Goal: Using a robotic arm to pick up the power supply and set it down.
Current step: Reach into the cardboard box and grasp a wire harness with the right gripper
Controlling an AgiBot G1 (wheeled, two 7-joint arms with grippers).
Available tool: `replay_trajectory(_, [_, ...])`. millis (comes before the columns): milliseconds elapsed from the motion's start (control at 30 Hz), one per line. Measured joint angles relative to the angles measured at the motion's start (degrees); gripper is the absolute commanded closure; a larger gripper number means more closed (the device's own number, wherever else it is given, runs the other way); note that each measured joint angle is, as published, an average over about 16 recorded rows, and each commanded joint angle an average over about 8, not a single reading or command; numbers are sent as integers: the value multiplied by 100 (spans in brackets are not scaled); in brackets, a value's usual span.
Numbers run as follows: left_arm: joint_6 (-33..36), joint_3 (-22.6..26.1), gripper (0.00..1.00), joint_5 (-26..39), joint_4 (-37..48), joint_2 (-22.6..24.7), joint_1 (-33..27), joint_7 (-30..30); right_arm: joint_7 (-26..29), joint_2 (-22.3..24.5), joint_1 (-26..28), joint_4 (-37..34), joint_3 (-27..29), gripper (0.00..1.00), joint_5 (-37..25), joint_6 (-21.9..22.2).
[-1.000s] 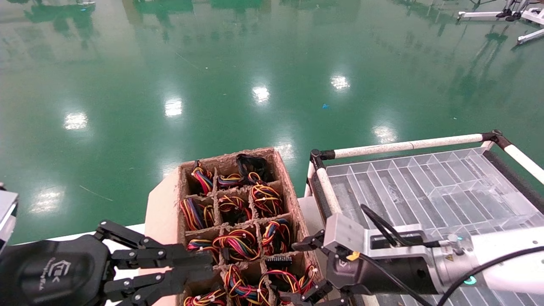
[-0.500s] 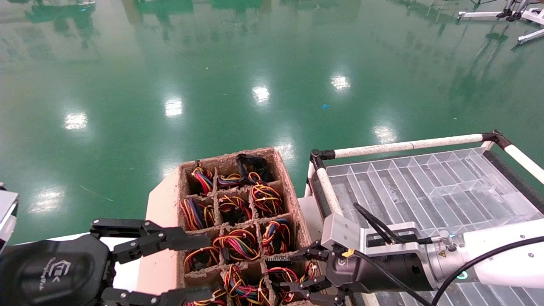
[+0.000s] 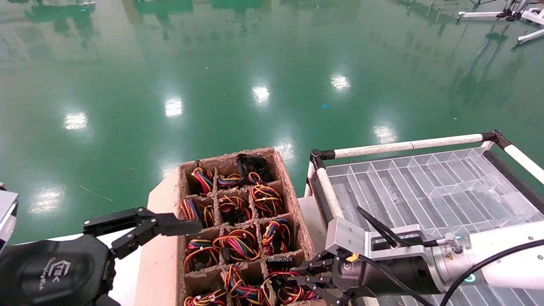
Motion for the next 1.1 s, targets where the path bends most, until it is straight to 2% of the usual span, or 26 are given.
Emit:
replay_trajectory(333, [-2, 4, 0, -3, 0, -2, -1, 2, 189, 147, -17, 187, 140, 100, 226, 3])
replay_trajectory(867, [-4, 10, 0, -7, 0, -4, -2, 5, 475, 451, -4, 568, 699, 100, 1192, 14])
replay_trajectory(1100, [-6, 13, 0, -9, 0, -5, -3, 6, 627, 534, 35, 673, 684, 100, 1122, 11])
